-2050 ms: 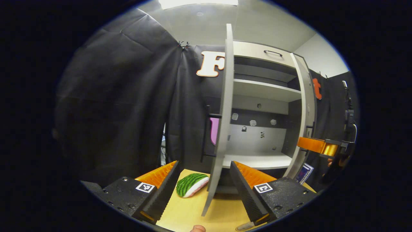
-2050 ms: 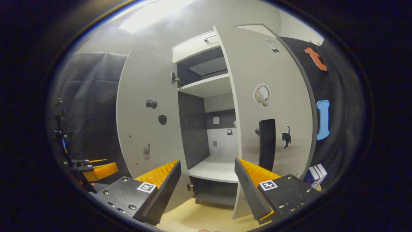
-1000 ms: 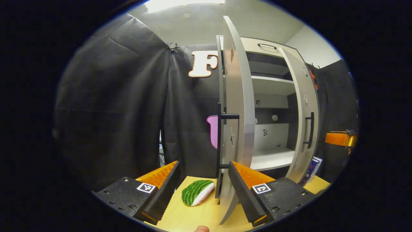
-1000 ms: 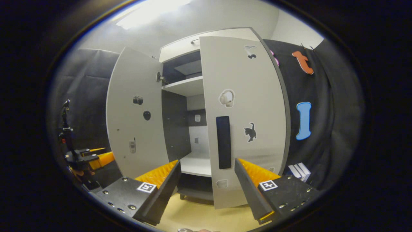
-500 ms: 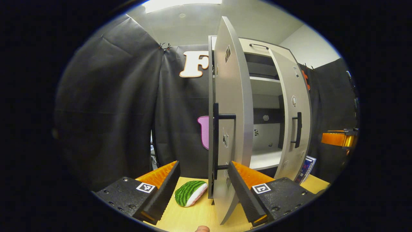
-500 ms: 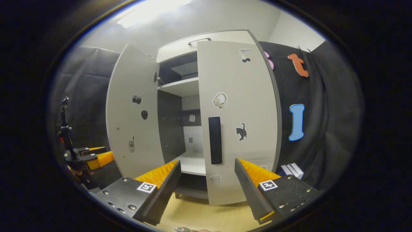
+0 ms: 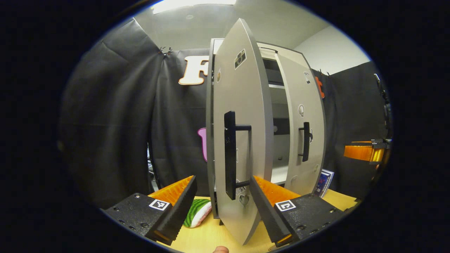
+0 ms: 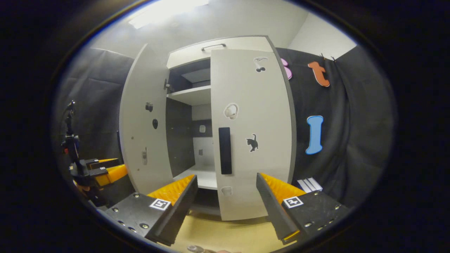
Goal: Grasp the bottle in the cabinet with the left hand and place it on the coaster, then close the right door with the right hand and the left door with the left hand.
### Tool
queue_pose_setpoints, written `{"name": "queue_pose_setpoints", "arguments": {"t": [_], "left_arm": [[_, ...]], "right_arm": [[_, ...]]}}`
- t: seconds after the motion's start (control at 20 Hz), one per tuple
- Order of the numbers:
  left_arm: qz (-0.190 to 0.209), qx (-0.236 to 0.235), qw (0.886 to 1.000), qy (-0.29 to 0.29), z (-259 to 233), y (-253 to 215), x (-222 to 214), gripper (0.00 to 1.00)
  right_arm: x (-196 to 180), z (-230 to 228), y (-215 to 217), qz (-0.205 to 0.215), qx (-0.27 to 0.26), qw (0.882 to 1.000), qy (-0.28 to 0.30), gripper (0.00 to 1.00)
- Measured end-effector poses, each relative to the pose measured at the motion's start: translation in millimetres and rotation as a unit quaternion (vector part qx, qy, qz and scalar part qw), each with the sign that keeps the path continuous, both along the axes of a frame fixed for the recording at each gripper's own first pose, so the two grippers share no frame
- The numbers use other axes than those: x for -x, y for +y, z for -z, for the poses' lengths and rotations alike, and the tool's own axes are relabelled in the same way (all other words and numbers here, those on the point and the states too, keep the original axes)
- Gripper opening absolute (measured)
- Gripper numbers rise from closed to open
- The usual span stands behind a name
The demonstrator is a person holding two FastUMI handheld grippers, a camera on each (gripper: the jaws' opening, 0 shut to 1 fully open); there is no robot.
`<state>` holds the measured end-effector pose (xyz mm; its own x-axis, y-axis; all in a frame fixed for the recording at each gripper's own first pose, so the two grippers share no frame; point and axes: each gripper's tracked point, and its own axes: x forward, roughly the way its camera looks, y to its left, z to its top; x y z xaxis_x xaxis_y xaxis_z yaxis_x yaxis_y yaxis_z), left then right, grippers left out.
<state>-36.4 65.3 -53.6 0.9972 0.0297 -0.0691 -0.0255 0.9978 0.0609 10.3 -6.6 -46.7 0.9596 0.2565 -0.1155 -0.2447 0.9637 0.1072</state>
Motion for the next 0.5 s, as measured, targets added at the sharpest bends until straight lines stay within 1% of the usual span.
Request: {"name": "queue_pose_setpoints", "arguments": {"t": [0.15,0.3,0.4,0.45,0.5], "left_arm": [[0.015,0.001,1.000,-0.003,0,-10,-9,0.94],[0.015,-0.008,1.000,-0.019,-9,-15,-18,0.94],[0.023,-0.003,0.999,-0.022,-11,-21,-24,0.93],[0.028,0.000,0.999,-0.022,-10,-25,-26,0.93],[0.032,0.002,0.999,-0.022,-9,-29,-29,0.93]], "right_arm": [[5,0,-10,0.013,0.004,1.000,0.002,1.00],[7,-1,-17,0.024,0.006,1.000,0.002,1.00],[7,1,-22,0.031,0.002,1.000,0.004,1.00],[8,4,-26,0.033,-0.001,0.999,0.007,0.97],[9,6,-28,0.036,-0.002,0.999,0.009,0.97]]}}
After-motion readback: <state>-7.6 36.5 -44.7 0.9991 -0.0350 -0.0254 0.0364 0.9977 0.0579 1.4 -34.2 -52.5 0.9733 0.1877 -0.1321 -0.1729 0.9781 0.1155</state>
